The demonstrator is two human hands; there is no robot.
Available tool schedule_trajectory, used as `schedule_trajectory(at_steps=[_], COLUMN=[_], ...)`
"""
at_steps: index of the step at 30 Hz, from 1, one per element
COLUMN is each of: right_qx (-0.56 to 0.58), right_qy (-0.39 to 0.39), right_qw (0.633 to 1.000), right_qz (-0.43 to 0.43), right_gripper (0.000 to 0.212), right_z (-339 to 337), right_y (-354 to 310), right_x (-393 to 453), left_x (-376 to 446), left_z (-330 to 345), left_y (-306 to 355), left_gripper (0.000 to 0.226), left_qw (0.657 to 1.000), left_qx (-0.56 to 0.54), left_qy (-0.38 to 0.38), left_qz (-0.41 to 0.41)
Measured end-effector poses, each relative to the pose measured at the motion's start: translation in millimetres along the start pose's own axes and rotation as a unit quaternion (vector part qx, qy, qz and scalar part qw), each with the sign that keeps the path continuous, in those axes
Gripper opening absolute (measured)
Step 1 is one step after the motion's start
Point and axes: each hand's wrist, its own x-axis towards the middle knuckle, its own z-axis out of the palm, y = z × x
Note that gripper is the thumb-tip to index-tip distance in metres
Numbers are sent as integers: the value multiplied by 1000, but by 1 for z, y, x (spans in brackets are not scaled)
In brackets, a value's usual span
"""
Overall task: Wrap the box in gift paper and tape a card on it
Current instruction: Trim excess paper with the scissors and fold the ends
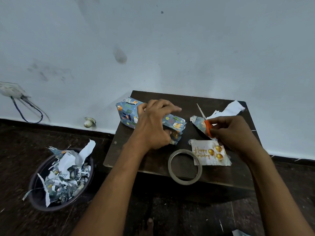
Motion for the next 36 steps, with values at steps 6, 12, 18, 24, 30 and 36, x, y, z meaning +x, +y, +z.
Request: schedule_trajectory(at_steps=[6, 12, 18, 24, 30, 36], right_qx=[-139, -212, -249, -101, 203, 263], right_qy=[130, 165, 82, 197, 47, 22], right_qw=[980, 960, 965, 960, 955, 923], right_qz=[-66, -78, -13, -171, -213, -281], right_gripper=[25, 27, 28, 32, 40, 45], right_z=[4, 10, 17, 34, 56, 66], right_y=[9, 16, 15, 3, -30, -49], right_x=[2, 1, 7, -2, -17, -30], left_x=[-2, 0, 5, 7, 12, 14], left_z=[-6, -3, -16, -20, -33, -40], left_y=[7, -4, -9, -10, -6, -5], left_gripper=[79, 48, 50, 56, 63, 45], left_qw=[990, 998, 997, 988, 927, 812], left_qx=[102, 47, -64, -141, -349, -534], left_qy=[-95, -14, 23, 53, 128, 208], left_qz=[-25, -31, -41, -40, -52, -111])
